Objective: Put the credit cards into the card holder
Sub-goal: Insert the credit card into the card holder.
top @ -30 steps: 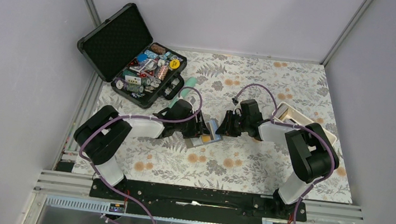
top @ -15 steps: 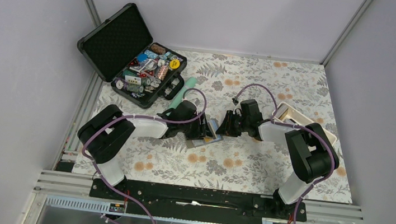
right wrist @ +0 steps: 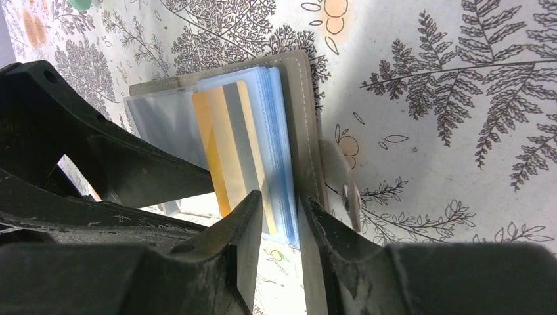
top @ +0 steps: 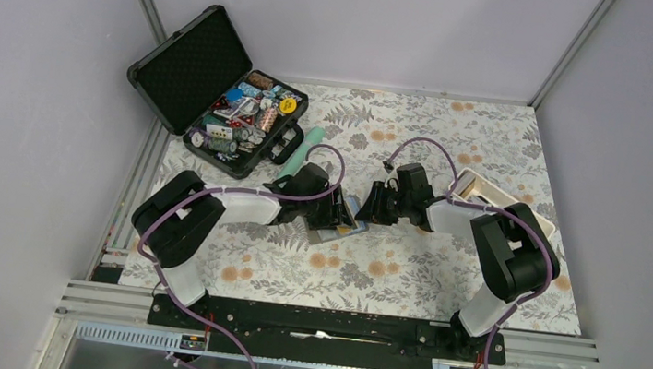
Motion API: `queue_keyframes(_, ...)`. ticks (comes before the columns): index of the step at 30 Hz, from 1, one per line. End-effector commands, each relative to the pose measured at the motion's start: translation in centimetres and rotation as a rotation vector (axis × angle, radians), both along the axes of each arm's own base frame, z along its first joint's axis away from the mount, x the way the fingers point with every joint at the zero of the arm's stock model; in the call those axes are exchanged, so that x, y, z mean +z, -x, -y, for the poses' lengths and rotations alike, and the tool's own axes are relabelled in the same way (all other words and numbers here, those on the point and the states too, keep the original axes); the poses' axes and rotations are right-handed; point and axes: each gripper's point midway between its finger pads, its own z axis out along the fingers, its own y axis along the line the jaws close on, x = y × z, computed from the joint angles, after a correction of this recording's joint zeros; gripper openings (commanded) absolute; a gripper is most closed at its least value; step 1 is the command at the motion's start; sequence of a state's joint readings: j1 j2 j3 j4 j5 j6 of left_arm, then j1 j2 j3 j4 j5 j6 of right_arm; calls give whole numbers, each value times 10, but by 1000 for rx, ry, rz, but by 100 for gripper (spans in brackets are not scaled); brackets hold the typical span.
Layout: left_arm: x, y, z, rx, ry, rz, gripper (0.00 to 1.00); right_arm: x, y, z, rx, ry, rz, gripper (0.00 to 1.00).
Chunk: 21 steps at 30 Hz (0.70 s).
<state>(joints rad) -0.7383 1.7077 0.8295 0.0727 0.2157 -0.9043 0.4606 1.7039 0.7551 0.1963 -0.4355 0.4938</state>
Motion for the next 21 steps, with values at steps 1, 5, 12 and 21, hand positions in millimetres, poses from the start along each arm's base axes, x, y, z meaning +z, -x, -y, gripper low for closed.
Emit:
queue_keyframes(1,3,-12,4,-4,-26,48,53,5,-3,5,-5,30,30,36)
queue_keyframes(5,3,-15,5,-3,-30,59,53,12,-4,6,-8,29,41,39)
queue_keyframes(12,5,-23,5,2,-42,87,53,25,-5,4,-17,0,61,42)
queue_keyframes(21,-8,-25,-5,16,-75,79,51,25,-6,4,-28,-1,57,44)
